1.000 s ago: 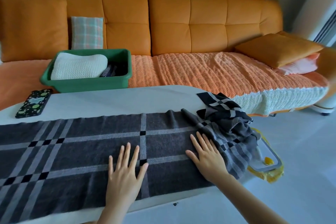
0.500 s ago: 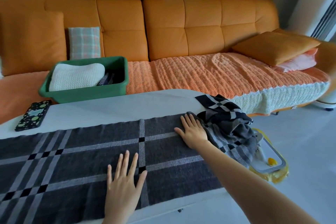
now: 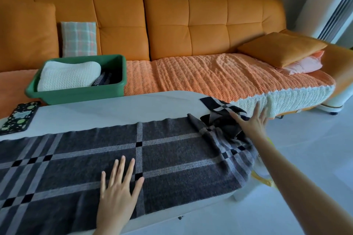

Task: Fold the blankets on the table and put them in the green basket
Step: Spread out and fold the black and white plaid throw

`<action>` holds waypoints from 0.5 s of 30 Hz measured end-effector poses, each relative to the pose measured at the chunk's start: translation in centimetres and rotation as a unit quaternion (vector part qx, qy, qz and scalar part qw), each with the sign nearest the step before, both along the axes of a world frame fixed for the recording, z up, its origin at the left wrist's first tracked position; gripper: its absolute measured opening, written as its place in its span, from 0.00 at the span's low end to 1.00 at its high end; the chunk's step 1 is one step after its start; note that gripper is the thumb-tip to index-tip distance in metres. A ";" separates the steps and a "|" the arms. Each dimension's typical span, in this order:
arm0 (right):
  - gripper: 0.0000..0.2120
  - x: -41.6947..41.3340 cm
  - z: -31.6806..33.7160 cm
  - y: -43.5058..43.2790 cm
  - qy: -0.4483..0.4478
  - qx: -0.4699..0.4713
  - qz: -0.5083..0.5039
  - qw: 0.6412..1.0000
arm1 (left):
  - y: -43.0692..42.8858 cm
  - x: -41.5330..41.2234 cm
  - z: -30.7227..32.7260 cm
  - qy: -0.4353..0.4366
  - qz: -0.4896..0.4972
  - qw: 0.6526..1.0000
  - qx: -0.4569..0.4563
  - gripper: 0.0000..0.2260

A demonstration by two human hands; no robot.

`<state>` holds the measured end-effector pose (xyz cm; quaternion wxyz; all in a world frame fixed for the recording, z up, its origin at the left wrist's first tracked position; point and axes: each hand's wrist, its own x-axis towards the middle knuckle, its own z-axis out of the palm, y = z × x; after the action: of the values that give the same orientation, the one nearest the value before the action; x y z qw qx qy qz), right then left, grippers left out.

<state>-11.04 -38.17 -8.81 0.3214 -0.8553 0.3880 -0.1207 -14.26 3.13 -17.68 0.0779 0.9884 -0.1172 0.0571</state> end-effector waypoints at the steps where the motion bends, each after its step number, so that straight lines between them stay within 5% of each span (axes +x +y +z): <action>1: 0.49 0.6 -0.7 -1.2 -0.012 0.077 0.007 0.997 | 0.0 0.0 0.1 0.004 0.002 1.000 -0.003 0.29; 3: 0.35 1.4 -1.9 -2.2 -0.010 0.150 0.023 0.988 | -0.1 0.0 0.2 0.013 0.004 1.000 -0.005 0.28; 6: 0.17 2.1 -4.2 -2.5 0.015 0.000 0.007 1.000 | -0.1 0.2 0.2 0.019 0.005 1.000 -0.005 0.28; 15: 0.07 2.1 5.5 7.5 -0.297 -0.039 0.105 0.948 | 0.0 0.2 0.3 0.027 -0.009 0.999 -0.015 0.28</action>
<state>-8.98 -30.68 -3.34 0.3991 -0.8288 0.1776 -0.3497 -14.03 3.11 -17.36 0.0964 0.9873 -0.1226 0.0312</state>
